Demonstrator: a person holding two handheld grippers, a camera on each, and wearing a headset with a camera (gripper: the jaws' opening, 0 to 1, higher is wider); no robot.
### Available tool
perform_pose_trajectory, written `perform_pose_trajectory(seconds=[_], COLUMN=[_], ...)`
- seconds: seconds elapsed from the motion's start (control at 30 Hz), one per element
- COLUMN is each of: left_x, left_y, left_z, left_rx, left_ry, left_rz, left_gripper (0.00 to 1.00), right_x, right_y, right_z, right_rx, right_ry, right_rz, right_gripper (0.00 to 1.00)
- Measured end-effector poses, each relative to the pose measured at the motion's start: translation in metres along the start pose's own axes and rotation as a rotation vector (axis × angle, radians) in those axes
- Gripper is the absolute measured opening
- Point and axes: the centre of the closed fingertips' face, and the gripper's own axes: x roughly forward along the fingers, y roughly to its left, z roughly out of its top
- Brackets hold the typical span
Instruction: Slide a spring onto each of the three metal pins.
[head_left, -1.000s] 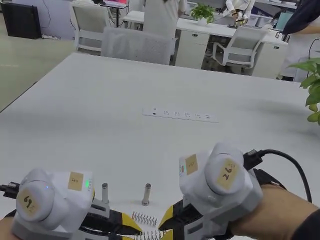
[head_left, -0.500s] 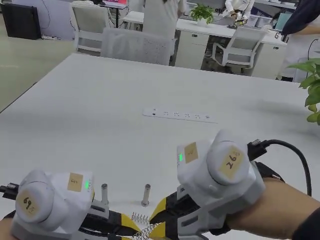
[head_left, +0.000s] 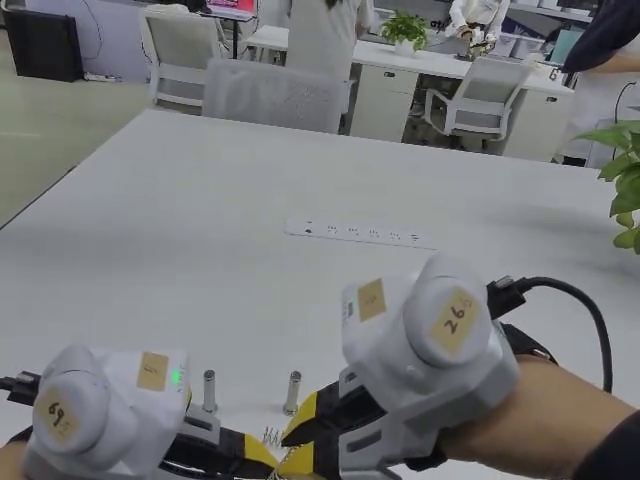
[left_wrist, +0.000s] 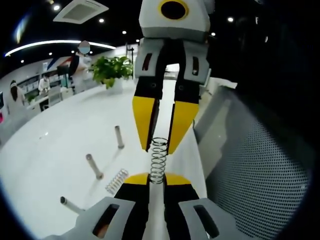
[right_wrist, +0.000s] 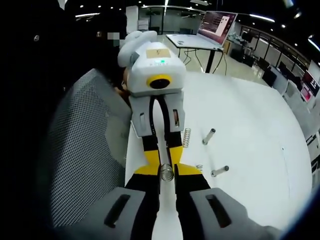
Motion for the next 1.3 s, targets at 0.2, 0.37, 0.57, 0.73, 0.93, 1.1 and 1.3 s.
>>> perform_pose_trajectory(seconds=[0.2, 0.37, 0.57, 0.73, 0.93, 1.1, 1.3], left_x=[0.0, 0.0, -0.001, -0.001, 0.0, 0.001, 0.001], left_y=[-0.001, -0.001, -0.002, -0.004, -0.004, -0.004, -0.002], left_z=[-0.002, 0.001, 0.005, 0.009, 0.011, 0.011, 0.01], left_rx=[-0.003, -0.004, 0.003, 0.01, 0.016, 0.017, 0.005], left_ry=[0.005, -0.005, -0.02, -0.034, -0.043, -0.044, -0.043], left_rz=[-0.005, -0.003, -0.007, -0.015, -0.017, -0.016, -0.008], left_gripper=[0.02, 0.02, 0.02, 0.02, 0.02, 0.02, 0.06], right_x=[0.0, 0.007, 0.013, 0.013, 0.013, 0.013, 0.012], right_y=[-0.002, 0.003, 0.004, 0.003, 0.005, 0.005, 0.002], right_z=[-0.005, -0.012, -0.017, -0.019, -0.019, -0.02, -0.02], right_rx=[0.032, 0.043, 0.062, 0.07, 0.08, 0.081, 0.082], right_ry=[0.011, 0.03, 0.033, 0.033, 0.03, 0.034, 0.039], right_rz=[0.003, 0.026, 0.044, 0.047, 0.055, 0.051, 0.038], right_gripper=[0.14, 0.16, 0.13, 0.12, 0.09, 0.08, 0.08])
